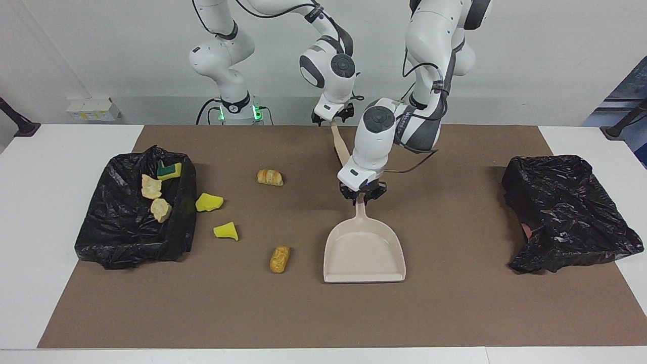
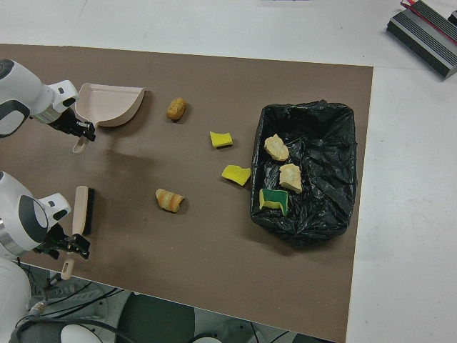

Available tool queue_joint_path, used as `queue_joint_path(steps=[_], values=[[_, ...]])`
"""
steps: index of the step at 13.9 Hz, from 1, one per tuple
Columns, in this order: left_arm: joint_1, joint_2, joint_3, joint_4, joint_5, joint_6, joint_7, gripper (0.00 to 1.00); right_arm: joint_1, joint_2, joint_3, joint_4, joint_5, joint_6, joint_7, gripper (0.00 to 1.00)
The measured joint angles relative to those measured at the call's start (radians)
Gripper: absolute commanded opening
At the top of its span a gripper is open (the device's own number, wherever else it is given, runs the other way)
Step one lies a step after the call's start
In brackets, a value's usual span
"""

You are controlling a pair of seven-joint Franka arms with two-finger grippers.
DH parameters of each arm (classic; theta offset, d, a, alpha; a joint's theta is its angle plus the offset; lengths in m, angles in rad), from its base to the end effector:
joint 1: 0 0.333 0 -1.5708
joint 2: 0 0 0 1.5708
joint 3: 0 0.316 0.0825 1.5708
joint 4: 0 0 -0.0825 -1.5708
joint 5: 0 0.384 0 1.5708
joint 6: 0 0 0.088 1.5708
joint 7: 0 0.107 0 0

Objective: Sweep and dump trash in bin

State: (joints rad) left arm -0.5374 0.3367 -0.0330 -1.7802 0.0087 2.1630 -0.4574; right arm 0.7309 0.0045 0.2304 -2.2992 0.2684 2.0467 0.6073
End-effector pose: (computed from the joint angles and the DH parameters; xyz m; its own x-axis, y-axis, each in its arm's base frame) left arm 0.5449 -0.3472 0.3723 0.9926 -0.1148 0.0400 -0.1158 -0.9930 0.0235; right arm 0.2650 0.4050 0.3287 0.9242 0.1889 -0.3318 0.1966 -0.9804 -0.0107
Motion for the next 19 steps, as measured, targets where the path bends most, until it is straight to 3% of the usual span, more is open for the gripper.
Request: queue_joint_path(steps=[1, 2, 10, 14, 17, 19], values=[[0.022, -0.013, 0.008, 0.003, 0.005, -0.005, 0.073, 0.00, 0.001, -0.002, 0.000, -0.004, 0.000, 0.000, 0.000, 0.23], [0.048, -0.026, 0.015, 0.006, 0.006, -0.015, 0.159, 0.00, 0.002, -0.004, 0.000, -0.007, 0.000, 0.000, 0.000, 0.00], [0.259, -0.103, 0.024, 0.008, 0.009, -0.132, 0.808, 0.00, -0.020, -0.019, -0.012, 0.001, 0.001, 0.050, -0.001, 0.00], [0.341, -0.105, 0.025, 0.007, 0.009, -0.195, 1.166, 0.00, -0.163, -0.113, -0.019, 0.025, -0.022, -0.005, -0.006, 0.00], [0.366, -0.106, 0.025, 0.007, 0.010, -0.221, 1.392, 0.00, -0.287, -0.197, -0.023, 0.025, -0.166, -0.134, -0.009, 0.00], [0.365, -0.109, 0.020, 0.002, 0.015, -0.227, 1.552, 0.00, -0.342, -0.208, -0.024, 0.023, -0.264, -0.192, -0.010, 0.00]])
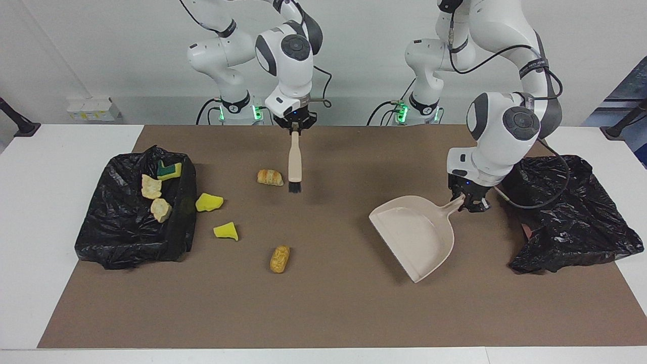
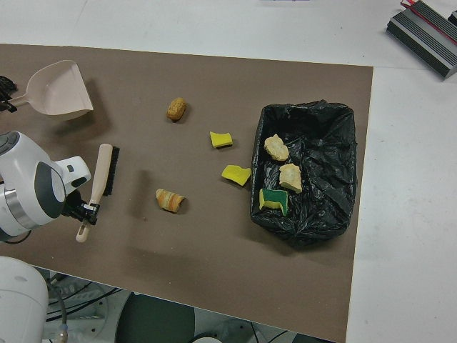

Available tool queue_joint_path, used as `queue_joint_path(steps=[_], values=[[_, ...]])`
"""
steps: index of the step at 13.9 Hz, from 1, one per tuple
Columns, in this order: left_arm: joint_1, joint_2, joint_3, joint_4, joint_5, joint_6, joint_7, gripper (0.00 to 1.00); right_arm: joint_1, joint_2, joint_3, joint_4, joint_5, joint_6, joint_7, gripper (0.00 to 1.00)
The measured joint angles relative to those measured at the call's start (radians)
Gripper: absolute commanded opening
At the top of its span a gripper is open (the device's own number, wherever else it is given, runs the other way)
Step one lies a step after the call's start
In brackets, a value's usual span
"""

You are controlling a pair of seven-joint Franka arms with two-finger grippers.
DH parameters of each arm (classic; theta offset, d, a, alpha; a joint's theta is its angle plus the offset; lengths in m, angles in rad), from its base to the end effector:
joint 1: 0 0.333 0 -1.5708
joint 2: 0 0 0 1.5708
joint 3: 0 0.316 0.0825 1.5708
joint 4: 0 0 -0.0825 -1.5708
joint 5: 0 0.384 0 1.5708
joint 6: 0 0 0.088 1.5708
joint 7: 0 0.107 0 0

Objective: Sweep and dump trash in bin

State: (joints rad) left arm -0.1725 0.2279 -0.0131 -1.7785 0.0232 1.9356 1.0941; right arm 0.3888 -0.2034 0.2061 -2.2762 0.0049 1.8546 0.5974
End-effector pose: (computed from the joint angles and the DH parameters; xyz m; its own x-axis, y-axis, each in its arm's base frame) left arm 0.6047 -0.1114 0.4220 0.2769 -0.9597 -0.0485 -0.9586 -0.2794 0.0546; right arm 0.3768 0.2576 0.4212 0.9866 -0.0256 -0.1613 -0.0004 -0.9880 0.1546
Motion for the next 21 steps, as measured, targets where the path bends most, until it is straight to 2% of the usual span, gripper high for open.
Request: queue_joint_path(steps=[2, 5, 9, 13, 18, 21], values=[[-0.014, -0.012, -0.014, -0.020, 0.049, 0.000, 0.080, 0.00, -0.059, 0.003, 0.000, -0.005, -0.046, -0.051, -0.007, 0.00], [-0.114, -0.066, -0.024, -0.112, 0.095, 0.033, 0.094, 0.00, -0.138, 0.003, 0.001, -0.022, -0.050, -0.112, -0.018, 0.00], [-0.234, -0.136, -0.028, -0.233, 0.097, 0.060, 0.004, 0.00, -0.172, -0.001, 0.005, -0.132, 0.011, -0.108, 0.020, 0.00], [-0.312, -0.141, -0.029, -0.274, 0.098, 0.072, -0.117, 0.00, -0.130, 0.025, 0.016, -0.196, 0.105, 0.012, 0.030, 0.00], [-0.368, -0.160, -0.030, -0.304, 0.099, 0.075, -0.205, 0.00, -0.012, 0.125, 0.019, -0.102, 0.222, 0.088, 0.030, 0.00], [-0.398, -0.163, -0.028, -0.350, 0.114, 0.135, -0.279, 0.00, 0.053, 0.173, 0.020, -0.070, 0.297, 0.158, 0.030, 0.00]])
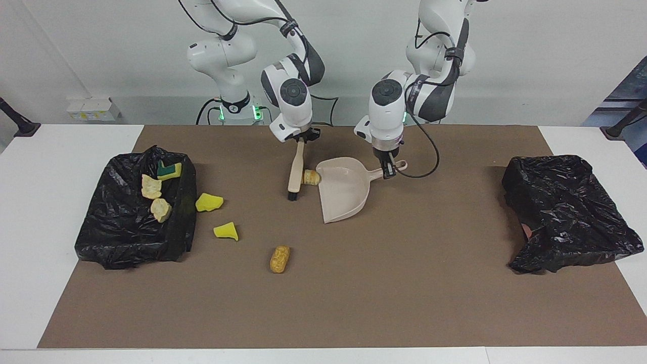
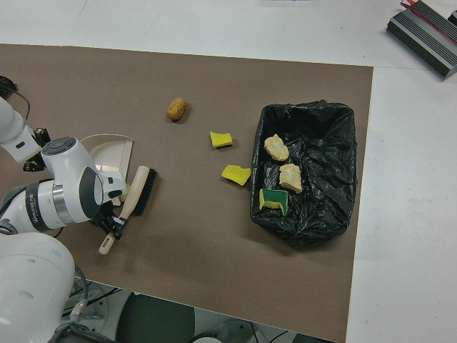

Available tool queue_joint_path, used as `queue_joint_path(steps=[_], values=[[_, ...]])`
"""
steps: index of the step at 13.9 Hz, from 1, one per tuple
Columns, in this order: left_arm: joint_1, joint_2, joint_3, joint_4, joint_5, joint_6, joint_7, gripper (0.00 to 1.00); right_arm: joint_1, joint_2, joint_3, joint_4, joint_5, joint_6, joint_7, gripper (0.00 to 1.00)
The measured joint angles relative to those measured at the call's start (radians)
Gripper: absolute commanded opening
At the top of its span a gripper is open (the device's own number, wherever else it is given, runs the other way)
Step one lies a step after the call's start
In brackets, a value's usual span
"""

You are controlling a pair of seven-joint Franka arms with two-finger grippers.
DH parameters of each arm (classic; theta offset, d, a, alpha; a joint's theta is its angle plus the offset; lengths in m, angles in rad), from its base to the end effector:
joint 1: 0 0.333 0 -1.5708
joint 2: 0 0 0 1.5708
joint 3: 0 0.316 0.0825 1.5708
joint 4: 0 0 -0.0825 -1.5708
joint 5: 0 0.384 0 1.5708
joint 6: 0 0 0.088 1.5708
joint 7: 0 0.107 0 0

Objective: Sweep and dump trash in bin

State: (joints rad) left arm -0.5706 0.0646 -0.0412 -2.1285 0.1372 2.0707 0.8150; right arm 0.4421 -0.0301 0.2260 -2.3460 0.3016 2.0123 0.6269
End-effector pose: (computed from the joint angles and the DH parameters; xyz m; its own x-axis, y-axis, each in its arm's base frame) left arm 0.4441 -0.3027 0.3697 0.0683 -0.9839 -0.1651 -0.9973 -0.0720 0.0169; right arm 0.3541 0.3017 0.3247 0.9176 -0.1237 -0.3777 -0.1287 -0.9916 0.0121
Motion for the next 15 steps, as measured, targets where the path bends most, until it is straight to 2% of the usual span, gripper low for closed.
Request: queue_joint_path(steps=[3, 8, 11, 15], values=[[0.000, -0.003, 0.008, -0.016, 0.000, 0.028, -0.001, 0.00, 0.042, 0.020, 0.000, 0.061, 0.024, -0.001, 0.000, 0.00], [0.001, -0.002, 0.008, -0.023, -0.001, 0.058, -0.004, 0.00, 0.060, 0.090, -0.003, 0.258, 0.019, -0.086, -0.003, 0.00], [0.001, -0.002, 0.008, -0.024, -0.001, 0.060, -0.007, 0.00, 0.025, 0.108, -0.011, 0.306, -0.098, -0.088, -0.005, 0.00], [0.018, -0.001, 0.010, -0.023, -0.003, 0.065, -0.031, 0.00, -0.115, 0.183, -0.016, 0.412, -0.282, -0.136, -0.106, 0.00]])
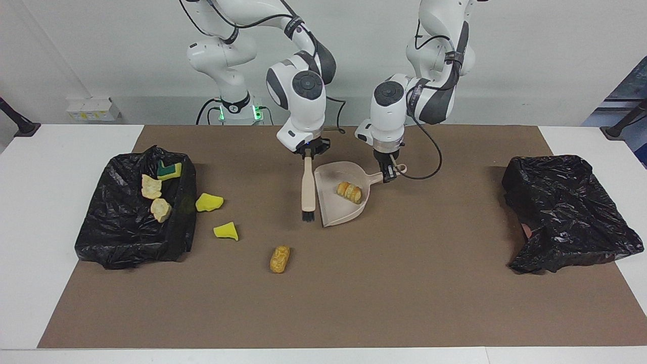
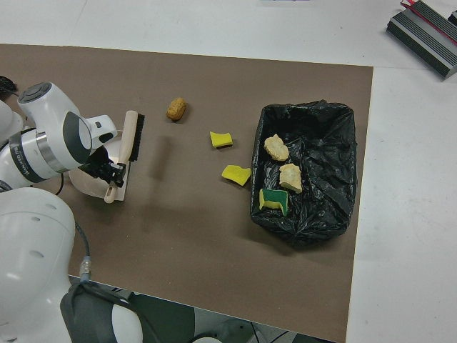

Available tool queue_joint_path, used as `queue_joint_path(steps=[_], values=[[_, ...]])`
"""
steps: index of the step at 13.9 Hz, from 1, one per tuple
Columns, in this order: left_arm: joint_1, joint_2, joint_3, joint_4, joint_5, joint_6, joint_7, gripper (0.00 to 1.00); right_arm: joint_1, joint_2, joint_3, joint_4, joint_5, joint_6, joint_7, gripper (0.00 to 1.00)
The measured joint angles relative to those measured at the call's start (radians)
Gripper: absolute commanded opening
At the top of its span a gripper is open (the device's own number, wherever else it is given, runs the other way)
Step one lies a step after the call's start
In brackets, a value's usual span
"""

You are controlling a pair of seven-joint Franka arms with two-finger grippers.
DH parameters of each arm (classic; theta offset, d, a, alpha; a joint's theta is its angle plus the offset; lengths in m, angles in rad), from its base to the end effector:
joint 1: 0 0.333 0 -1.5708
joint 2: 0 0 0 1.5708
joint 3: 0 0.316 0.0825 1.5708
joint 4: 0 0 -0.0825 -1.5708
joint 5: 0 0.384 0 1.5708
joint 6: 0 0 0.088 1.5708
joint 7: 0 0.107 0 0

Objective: Sweep and dump trash in bin

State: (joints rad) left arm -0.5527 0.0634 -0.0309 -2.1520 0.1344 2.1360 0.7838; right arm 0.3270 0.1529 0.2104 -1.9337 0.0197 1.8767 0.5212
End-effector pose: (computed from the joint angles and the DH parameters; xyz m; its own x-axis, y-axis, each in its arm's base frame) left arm 0.4525 -0.2917 0.3650 0.1264 -0.9830 -0.1330 -0.9920 -0.1254 -0.0159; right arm 0.4888 0.2892 0.3940 0.9793 0.0029 -0.2024 0.0153 -0.9981 0.0597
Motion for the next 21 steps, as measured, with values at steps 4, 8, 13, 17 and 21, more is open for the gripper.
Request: queue_joint_path(steps=[4, 8, 13, 17, 21], values=[[0.018, 0.007, 0.003, 0.013, -0.001, 0.002, -0.008, 0.00, -0.114, 0.129, -0.003, 0.204, -0.156, -0.111, -0.182, 0.00], [0.025, 0.026, 0.008, 0.047, -0.020, -0.030, -0.024, 0.00, -0.132, 0.262, -0.006, 0.352, -0.300, -0.153, -0.256, 0.00], [0.090, 0.087, 0.014, 0.160, -0.077, -0.120, -0.044, 0.00, -0.173, 0.398, -0.011, 0.513, -0.400, -0.200, -0.340, 0.00], [0.086, 0.099, 0.008, 0.166, -0.083, -0.124, -0.127, 0.00, -0.162, 0.442, 0.000, 0.523, -0.377, -0.221, -0.340, 0.00], [0.073, 0.099, 0.003, 0.153, -0.083, -0.103, -0.140, 0.00, -0.103, 0.445, 0.004, 0.525, -0.235, -0.279, -0.340, 0.00]])
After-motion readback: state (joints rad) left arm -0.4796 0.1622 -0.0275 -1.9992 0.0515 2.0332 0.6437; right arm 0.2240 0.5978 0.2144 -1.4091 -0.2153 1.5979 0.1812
